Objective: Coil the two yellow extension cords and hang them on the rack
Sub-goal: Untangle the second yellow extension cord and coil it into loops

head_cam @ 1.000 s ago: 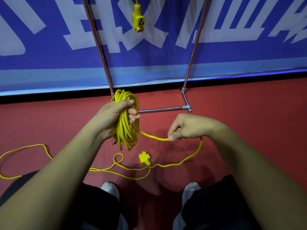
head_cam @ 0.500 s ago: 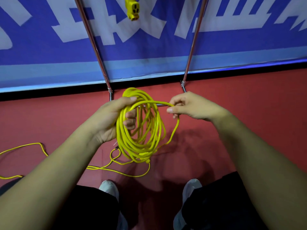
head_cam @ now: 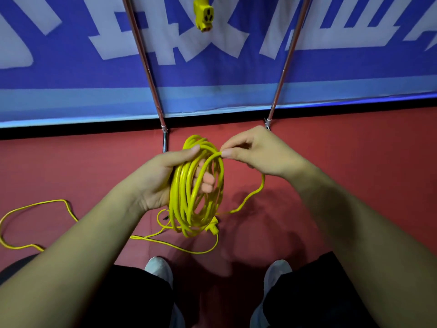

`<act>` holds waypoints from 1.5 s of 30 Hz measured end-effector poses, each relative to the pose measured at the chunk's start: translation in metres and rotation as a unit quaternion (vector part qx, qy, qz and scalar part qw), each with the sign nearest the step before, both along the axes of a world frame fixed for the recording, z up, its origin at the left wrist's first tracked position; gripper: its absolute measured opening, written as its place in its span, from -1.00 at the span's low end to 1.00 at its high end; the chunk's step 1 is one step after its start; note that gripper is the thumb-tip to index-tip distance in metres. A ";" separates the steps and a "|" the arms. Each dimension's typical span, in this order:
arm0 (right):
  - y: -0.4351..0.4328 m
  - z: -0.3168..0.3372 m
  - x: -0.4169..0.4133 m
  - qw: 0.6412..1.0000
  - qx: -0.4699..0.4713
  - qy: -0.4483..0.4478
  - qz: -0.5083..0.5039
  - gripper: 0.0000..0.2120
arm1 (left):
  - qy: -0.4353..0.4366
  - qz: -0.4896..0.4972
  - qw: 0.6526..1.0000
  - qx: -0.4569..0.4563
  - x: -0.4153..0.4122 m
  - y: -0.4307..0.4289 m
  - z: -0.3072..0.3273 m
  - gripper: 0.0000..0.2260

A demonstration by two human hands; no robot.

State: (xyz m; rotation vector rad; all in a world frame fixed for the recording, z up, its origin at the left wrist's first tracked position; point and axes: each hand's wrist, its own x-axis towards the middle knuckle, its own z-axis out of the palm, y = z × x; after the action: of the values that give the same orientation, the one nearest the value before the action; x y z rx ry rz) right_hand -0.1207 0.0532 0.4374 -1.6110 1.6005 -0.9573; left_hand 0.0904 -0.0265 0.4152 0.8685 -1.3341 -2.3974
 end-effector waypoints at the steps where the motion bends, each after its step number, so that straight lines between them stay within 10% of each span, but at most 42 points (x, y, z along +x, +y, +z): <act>1: -0.001 0.003 0.005 1.000 -0.020 0.011 0.002 -0.93 | 0.001 -0.008 1.000 -0.012 -0.001 0.005 0.003 -0.74; 7: -0.002 0.006 0.019 0.994 -0.065 -0.077 -0.033 -0.90 | 0.028 -0.044 0.999 -0.004 0.000 0.013 0.007 -0.49; 12: -0.001 -0.005 0.002 0.990 0.014 -0.139 0.000 -0.89 | 0.104 -0.053 0.992 0.049 -0.003 0.008 0.015 -0.79; 17: 0.006 -0.037 -0.040 0.985 0.163 -0.027 0.052 -0.84 | 0.114 -0.032 0.988 0.100 0.000 -0.003 0.017 -0.73; 22: -0.001 -0.027 -0.028 0.968 0.070 -0.227 -0.079 -0.88 | 0.011 0.007 1.000 0.020 0.003 -0.002 0.020 -0.79; 28: 0.003 -0.007 -0.008 1.000 0.016 -0.015 0.002 -0.87 | -0.015 0.017 1.000 -0.009 0.002 0.006 0.017 -0.85; 36: -0.002 -0.006 -0.006 1.000 -0.018 -0.017 0.009 -0.95 | 0.036 -0.045 0.998 0.023 0.003 0.012 0.021 -0.63; 45: -0.007 -0.090 -0.066 0.982 0.131 0.122 -0.064 -0.88 | 0.270 -0.120 0.935 0.198 0.022 -0.019 0.029 -0.84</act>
State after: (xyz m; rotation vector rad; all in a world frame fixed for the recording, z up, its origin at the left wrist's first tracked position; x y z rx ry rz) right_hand -0.1864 0.0460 0.3474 -1.4991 1.9285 -0.5952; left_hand 0.1128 -0.0457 0.4445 0.0819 -0.7929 -2.8554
